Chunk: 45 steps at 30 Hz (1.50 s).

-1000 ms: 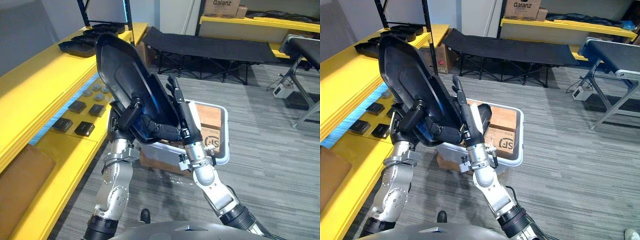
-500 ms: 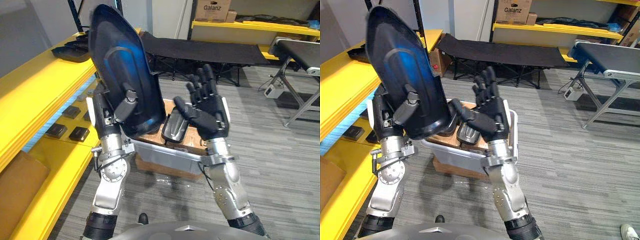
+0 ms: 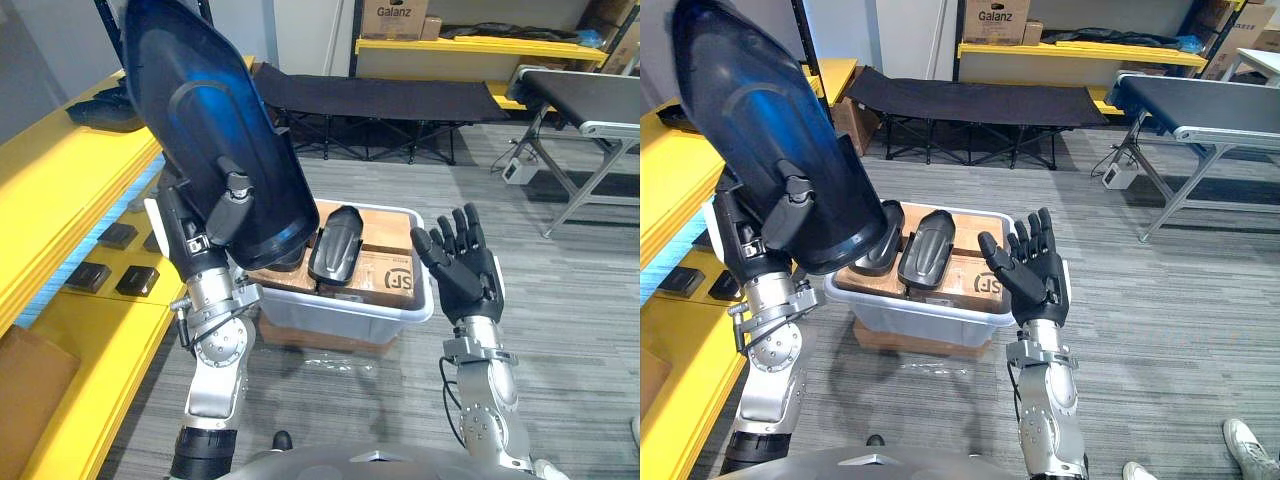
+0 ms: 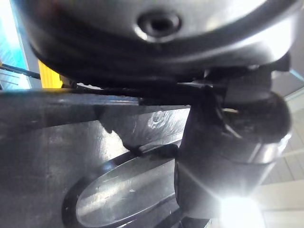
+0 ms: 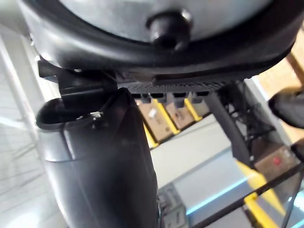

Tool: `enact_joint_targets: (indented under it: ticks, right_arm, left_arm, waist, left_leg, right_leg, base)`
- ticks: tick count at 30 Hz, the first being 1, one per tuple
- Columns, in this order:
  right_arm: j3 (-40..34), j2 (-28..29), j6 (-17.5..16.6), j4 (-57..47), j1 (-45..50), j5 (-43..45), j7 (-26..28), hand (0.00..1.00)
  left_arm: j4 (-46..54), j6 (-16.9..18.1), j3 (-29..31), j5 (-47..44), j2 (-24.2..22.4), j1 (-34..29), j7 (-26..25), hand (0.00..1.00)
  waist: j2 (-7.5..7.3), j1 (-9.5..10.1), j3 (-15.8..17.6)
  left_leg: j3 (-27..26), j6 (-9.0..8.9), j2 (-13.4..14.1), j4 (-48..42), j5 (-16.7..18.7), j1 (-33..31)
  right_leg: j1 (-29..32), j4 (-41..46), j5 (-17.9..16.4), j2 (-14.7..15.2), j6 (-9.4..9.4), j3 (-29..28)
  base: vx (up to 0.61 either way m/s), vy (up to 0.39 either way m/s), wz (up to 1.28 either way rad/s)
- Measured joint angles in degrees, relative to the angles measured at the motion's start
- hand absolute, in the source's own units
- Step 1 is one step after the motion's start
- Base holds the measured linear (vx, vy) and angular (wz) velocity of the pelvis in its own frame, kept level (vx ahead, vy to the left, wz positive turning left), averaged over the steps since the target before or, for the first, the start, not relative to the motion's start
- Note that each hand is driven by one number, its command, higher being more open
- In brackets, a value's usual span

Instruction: Walk over and take three plastic housings, then place them on the shelf

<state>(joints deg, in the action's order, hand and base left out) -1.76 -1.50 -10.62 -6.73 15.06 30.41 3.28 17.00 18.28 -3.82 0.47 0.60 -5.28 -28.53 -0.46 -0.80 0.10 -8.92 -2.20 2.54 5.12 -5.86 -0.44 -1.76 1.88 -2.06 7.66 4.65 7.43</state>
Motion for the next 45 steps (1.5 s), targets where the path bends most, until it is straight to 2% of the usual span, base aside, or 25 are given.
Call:
enact_joint_targets:
  ticks: [2, 3, 9, 12, 15, 20, 23, 25, 27, 30, 34, 38, 40, 43, 44, 45]
  right_arm:
    - [-0.04, 0.07, 0.41, 1.73, 0.11, -4.08, -2.57, 1.0]
    - [0.03, 1.84, 1.47, 4.35, 2.1, -7.61, -8.89, 1.0]
    - [0.0, 1.83, 1.47, 4.35, 2.1, -7.6, -8.89, 1.0]
    - [-0.81, 1.82, 1.56, 4.35, 2.1, -7.55, -8.74, 1.0]
    - [-3.55, 1.82, 1.91, 4.35, 2.09, -7.49, -7.96, 1.0]
    - [-5.64, 1.83, 1.84, 4.08, 2.01, -6.42, -4.25, 1.0]
    - [-4.25, 1.84, 1.75, 3.83, 1.47, -7.38, -2.37, 1.0]
    - [-1.42, 1.79, 1.75, 3.76, 0.46, -7.67, -1.54, 1.0]
    - [2.96, 1.32, 1.6, 3.76, -2.86, -12.24, -1.33, 1.0]
    - [5.82, 0.58, 1.26, 3.8, -5.67, -14.61, -1.51, 1.0]
    - [8.11, -1.22, 1.3, 4.15, -8.83, -17.38, -2.99, 1.0]
    - [9.22, -1.97, 1.74, 4.15, -10.58, -18.2, -3.87, 1.0]
    - [9.33, -2.45, 2.6, 4.16, -10.62, -18.22, -4.1, 1.0]
    - [8.45, -3.38, 2.63, 4.07, -10.52, -18.22, -5.17, 1.0]
    - [7.36, -3.93, 2.61, 4.07, -10.15, -18.23, -5.4, 1.0]
    - [6.64, -4.37, 2.61, 4.08, -10.04, -18.27, -5.55, 1.0]
  left_arm:
    - [0.0, 0.57, 1.0, -0.3, -0.5, -0.8, -1.01, 0.0]
    - [0.01, 0.47, 4.12, 4.63, -1.92, -6.0, -5.01, 0.0]
    - [0.0, 0.47, 4.04, 4.58, -1.93, -6.0, -4.91, 0.0]
    - [0.0, 0.48, 3.79, 1.67, -1.92, -5.99, -2.38, 0.0]
    - [-0.07, 0.49, 2.81, -5.06, -1.9, -5.99, 1.66, 0.0]
    - [-0.34, 0.49, 2.41, -11.65, -1.86, -6.0, 7.48, 0.0]
    - [-0.34, 0.49, 2.57, -12.06, -1.78, -6.11, 10.05, 0.0]
    - [-0.32, 0.49, 3.44, -12.39, -1.8, -6.66, 10.21, 0.0]
    - [0.28, 0.49, 7.09, -12.83, -1.84, -7.99, 10.18, 0.0]
    - [3.4, 0.48, 10.45, -13.13, -1.99, -10.83, 9.79, 0.0]
    - [7.04, 0.49, 14.44, -13.5, -2.56, -13.91, 9.66, 0.0]
    - [8.66, 0.43, 15.49, -13.6, -2.63, -16.09, 10.55, 0.0]
    - [8.69, 0.34, 15.35, -13.58, -2.71, -16.67, 12.74, 0.0]
    - [8.63, 0.04, 14.79, -13.59, -2.6, -16.58, 16.78, 0.0]
    - [8.56, 0.01, 14.07, -13.95, -2.45, -16.56, 18.71, 0.0]
    - [8.52, 0.01, 12.99, -15.3, -2.28, -16.57, 20.1, 0.0]
  waist:
    - [0.06, 0.02, 0.05]
    - [-0.82, 0.5, 1.08]
    - [-0.8, 0.32, 1.09]
    - [-0.75, 0.38, 1.12]
    - [-0.68, 0.25, 1.2]
    - [-0.44, -0.06, 1.34]
    - [-0.27, 0.16, 1.37]
    - [-0.2, 0.64, 1.37]
    - [0.02, 1.31, 1.32]
    - [0.06, 3.9, 1.36]
    - [0.07, 5.92, 1.36]
    - [0.04, 6.89, 1.39]
    - [-0.02, 6.95, 1.49]
    - [0.36, 5.25, 2.75]
    - [0.76, 5.29, 3.01]
    - [1.12, 5.51, 3.25]
  left_leg:
    - [0.09, -0.02, 0.02, 0.0, 0.01, -0.08]
    - [1.23, 0.03, -0.01, -0.02, 0.02, -0.59]
    - [1.19, 0.03, 0.01, -0.02, 0.02, -0.59]
    - [0.99, 0.03, 0.04, -0.02, 0.02, -0.57]
    - [0.79, 0.04, 0.06, -0.01, 0.01, -0.57]
    - [1.05, 0.03, 0.07, 0.0, -0.01, -0.67]
    - [2.41, -0.06, 0.03, 0.0, -0.27, -1.22]
    - [3.9, -0.23, -0.05, 0.0, -0.38, -1.2]
    - [6.99, -0.56, -0.19, 0.0, -0.89, -2.17]
    - [9.75, -0.59, -0.46, -0.03, -1.47, -3.28]
    - [12.36, -0.09, -1.31, -0.03, -1.87, -3.24]
    - [14.42, -0.4, -1.88, -0.22, -1.91, -3.43]
    - [15.27, 0.08, -2.31, -0.17, -1.97, -4.42]
    - [6.23, 1.63, -0.4, -3.09, -1.23, -6.94]
    - [2.98, 2.43, 0.17, -3.59, -1.85, -7.04]
    - [3.5, 2.33, -0.26, -3.0, -2.51, -6.64]
  right_leg:
    - [-0.01, -0.02, -0.02, -0.05, -0.03, 0.07]
    - [-0.2, -0.05, -0.16, 0.1, -0.09, 0.83]
    - [-0.15, -0.02, -0.16, 0.09, -0.09, 0.77]
    - [-0.14, 0.07, -0.14, 0.09, -0.08, 0.62]
    - [-0.31, 0.19, 0.0, 0.1, 0.11, 0.48]
    - [-0.43, 0.21, 0.0, 0.13, 0.19, 1.06]
    - [-0.61, 0.14, -0.01, 0.15, 0.21, 2.67]
    - [-1.52, 0.11, -0.32, 0.14, 0.17, 4.33]
    - [-2.26, 0.09, -0.95, 0.12, 0.01, 7.05]
    - [-2.72, 0.12, -1.56, 0.07, -0.11, 9.86]
    - [-4.24, 0.2, -2.27, 0.18, -0.03, 12.35]
    - [-5.04, 0.95, -3.27, 0.38, -0.02, 14.27]
    - [-5.56, 1.34, -3.7, 0.31, -0.02, 16.68]
    - [-7.44, 1.47, -3.88, 0.5, 0.29, 22.18]
    - [-7.71, 2.61, -4.67, 1.03, 0.96, 23.12]
    - [-7.63, 4.37, -6.09, 1.81, 1.21, 23.26]
  base:
    - [0.0, 0.0, 0.0]
    - [0.0, 0.0, 0.0]
    - [0.0, 0.0, 0.0]
    - [0.0, 0.0, 0.0]
    - [0.0, 0.0, 0.0]
    - [0.0, 0.0, 0.02]
    - [0.01, -0.005, 0.24]
    - [0.02, -0.02, 0.42]
    - [0.02, -0.03, 0.68]
    - [0.03, -0.034, 0.5]
    - [0.03, -0.034, 0.39]
    - [-0.01, -0.019, 0.31]
    - [-0.07, -0.03, 0.65]
    - [-0.06, -0.001, 0.93]
    - [-0.01, 0.044, 0.87]
    - [0.0, 0.049, 0.59]
